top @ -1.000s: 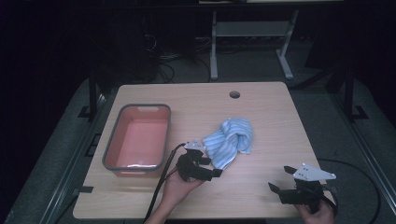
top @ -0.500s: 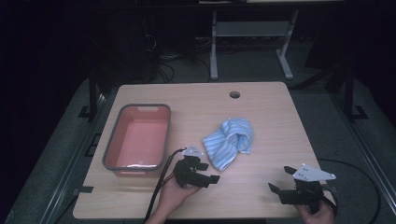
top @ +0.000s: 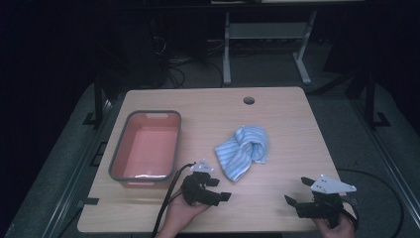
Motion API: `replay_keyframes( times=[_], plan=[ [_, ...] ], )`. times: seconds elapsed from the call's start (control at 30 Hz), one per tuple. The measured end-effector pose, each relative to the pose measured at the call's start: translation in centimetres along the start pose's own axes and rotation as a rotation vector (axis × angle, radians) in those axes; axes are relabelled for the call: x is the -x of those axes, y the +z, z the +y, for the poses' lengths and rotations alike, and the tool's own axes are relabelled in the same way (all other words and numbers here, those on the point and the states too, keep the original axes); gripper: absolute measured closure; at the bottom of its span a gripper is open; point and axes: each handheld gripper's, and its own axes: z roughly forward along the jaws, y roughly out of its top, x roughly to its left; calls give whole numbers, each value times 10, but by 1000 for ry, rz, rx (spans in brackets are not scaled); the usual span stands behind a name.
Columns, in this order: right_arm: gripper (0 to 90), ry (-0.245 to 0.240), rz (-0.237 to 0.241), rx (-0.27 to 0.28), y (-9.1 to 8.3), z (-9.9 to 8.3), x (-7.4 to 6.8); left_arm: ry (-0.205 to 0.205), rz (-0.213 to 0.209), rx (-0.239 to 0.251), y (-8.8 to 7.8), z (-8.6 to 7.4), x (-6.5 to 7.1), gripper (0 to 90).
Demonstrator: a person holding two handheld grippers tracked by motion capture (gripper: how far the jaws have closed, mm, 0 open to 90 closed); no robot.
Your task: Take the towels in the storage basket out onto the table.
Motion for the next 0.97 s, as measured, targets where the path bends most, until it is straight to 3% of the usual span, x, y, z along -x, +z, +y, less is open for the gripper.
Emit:
replay_keyframes(
  times=[0.27, 0.53, 0.8, 0.97],
  plan=[
    [144, 0, 2, 0, 0, 0, -1, -11, 1, -9, -3, -11, -1, 307],
    [144, -1, 7, 15, -3, 1, -2, -17, 19, 14, -9, -21, 0, 306],
    [143, -1, 16, 23, -4, 0, -1, 7, 59, 44, -11, -21, 2, 295],
    [143, -8, 19, 22, -2, 2, -3, 0, 59, 43, -10, -22, 0, 295]
  ],
)
